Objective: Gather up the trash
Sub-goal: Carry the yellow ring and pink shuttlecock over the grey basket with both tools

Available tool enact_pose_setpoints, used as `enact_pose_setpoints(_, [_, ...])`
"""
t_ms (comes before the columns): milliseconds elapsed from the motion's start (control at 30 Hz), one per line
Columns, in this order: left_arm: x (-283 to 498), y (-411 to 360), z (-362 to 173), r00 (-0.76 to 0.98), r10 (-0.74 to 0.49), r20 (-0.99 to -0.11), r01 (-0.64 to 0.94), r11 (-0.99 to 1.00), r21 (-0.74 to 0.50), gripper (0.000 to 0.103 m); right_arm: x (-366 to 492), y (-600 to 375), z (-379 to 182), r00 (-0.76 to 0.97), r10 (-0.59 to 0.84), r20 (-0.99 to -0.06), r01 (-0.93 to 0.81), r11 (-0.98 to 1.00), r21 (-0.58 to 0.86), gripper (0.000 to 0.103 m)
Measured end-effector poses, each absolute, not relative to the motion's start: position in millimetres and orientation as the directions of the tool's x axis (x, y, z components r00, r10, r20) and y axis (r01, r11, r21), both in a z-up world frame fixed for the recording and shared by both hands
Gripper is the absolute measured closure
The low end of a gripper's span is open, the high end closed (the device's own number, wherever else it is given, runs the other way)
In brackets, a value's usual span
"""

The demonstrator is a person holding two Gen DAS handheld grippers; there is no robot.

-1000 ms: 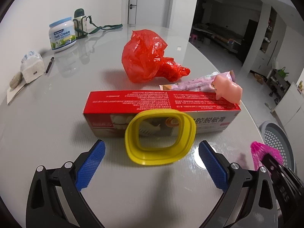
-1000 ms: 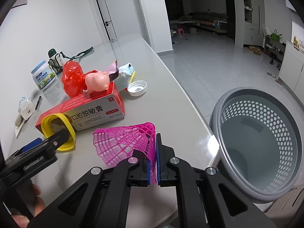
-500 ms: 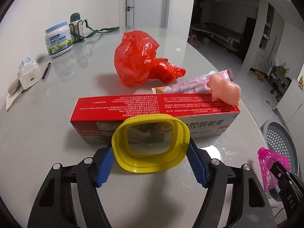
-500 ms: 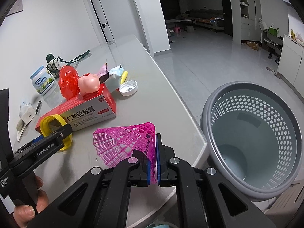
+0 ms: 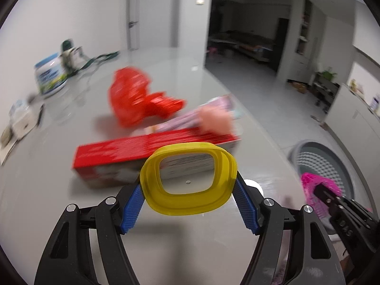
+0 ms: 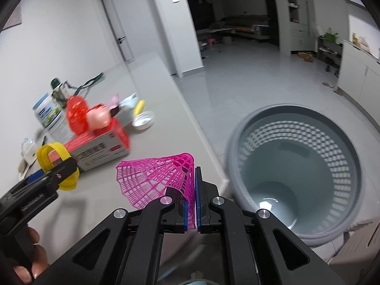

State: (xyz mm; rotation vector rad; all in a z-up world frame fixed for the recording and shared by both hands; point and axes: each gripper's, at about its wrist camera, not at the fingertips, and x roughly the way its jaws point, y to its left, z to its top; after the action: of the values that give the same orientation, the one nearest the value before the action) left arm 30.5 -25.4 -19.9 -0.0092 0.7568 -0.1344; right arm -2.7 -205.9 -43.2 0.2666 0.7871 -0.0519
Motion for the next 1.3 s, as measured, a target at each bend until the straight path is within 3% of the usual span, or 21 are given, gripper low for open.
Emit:
enact_pose_setpoints(500, [38.1, -164.7, -22.2, 0.639, -0.326, -0.697, 0.431, 0.902, -0.028, 0.035, -29.7, -311.3, -55.8, 0.664, -0.125, -0.737, 0.371, 0.911, 0.180, 0.098])
enact_pose_setpoints(1300, [60.0, -228.5, -62.2, 0.544, -0.323, -0.774, 0.526, 0.850, 0.015, 0.035, -18.4, -347.0, -90.5, 0.593, -0.103, -0.799, 0.410, 0.892, 0.190, 0.098])
